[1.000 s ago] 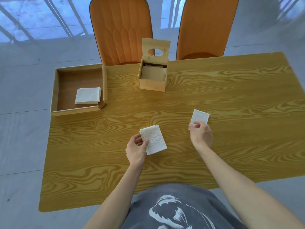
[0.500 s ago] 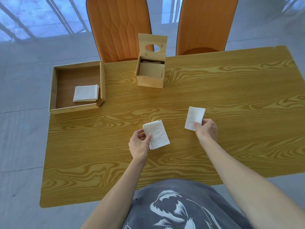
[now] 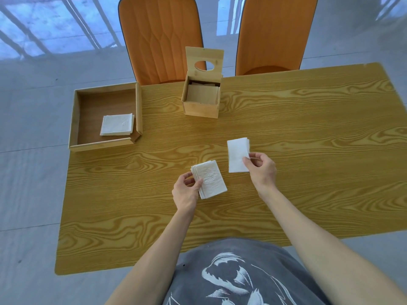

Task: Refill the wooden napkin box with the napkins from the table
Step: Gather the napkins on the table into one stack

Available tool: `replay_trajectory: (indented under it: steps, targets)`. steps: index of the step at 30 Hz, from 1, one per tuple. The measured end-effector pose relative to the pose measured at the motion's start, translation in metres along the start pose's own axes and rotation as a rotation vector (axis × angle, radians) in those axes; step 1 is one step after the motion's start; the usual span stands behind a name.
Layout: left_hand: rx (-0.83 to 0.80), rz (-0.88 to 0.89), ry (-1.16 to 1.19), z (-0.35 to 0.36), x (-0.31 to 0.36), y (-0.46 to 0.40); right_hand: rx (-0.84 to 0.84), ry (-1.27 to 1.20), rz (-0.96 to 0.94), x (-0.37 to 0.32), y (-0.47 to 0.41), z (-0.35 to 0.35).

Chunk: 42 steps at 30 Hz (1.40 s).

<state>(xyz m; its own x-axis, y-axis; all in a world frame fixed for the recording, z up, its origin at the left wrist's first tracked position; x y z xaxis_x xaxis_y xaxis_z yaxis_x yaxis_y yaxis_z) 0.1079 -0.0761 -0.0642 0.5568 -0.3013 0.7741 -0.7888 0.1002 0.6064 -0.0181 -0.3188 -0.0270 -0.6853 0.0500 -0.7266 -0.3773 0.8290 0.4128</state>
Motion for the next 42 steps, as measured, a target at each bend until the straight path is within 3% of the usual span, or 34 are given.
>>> replay_trajectory:
  steps: [5, 11, 21, 26, 31, 37, 40, 42]
  targets:
    - [-0.011, -0.027, 0.034, -0.001, -0.004, -0.002, -0.325, -0.313, 0.02, -0.011, 0.016, 0.026]
    - [-0.039, -0.043, 0.065, 0.0, -0.005, -0.003, -0.523, -0.193, 0.027, 0.002, 0.037, 0.064]
    - [-0.105, -0.081, 0.105, 0.002, -0.006, -0.002, -0.26, 0.453, -0.195, 0.003, 0.038, 0.069]
    - [-0.277, -0.101, 0.096, 0.014, 0.001, 0.002, -0.223, 0.588, -0.279, -0.005, 0.042, 0.07]
    - [-0.366, -0.197, 0.236, 0.021, 0.005, 0.005, -0.268, 0.438, -0.217, -0.004, 0.038, 0.056]
    - [-0.463, -0.313, 0.592, 0.021, 0.013, 0.009, -0.637, 0.05, -0.012, -0.003, 0.044, 0.063]
    - [-0.551, -0.283, 0.536, 0.021, 0.016, 0.013, -0.7, -0.026, -0.069, -0.011, 0.049, 0.069]
    - [-0.543, -0.152, 0.322, 0.016, 0.02, 0.012, -0.667, -0.044, -0.149, -0.02, 0.048, 0.067]
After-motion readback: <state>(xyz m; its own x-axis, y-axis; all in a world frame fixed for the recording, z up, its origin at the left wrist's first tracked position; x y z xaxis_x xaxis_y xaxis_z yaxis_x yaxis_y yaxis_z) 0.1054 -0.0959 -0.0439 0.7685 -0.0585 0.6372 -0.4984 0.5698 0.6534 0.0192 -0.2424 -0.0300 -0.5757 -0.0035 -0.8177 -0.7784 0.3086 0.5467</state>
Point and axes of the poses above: each hand's wrist, its own y-axis away from the middle knuckle, its own z-axis out of the palm, x = y × z, the point moved 8 cm from there along -y, towards the middle knuckle, and after that the axes turned 11 degrees about y, right-handed, at the moved point
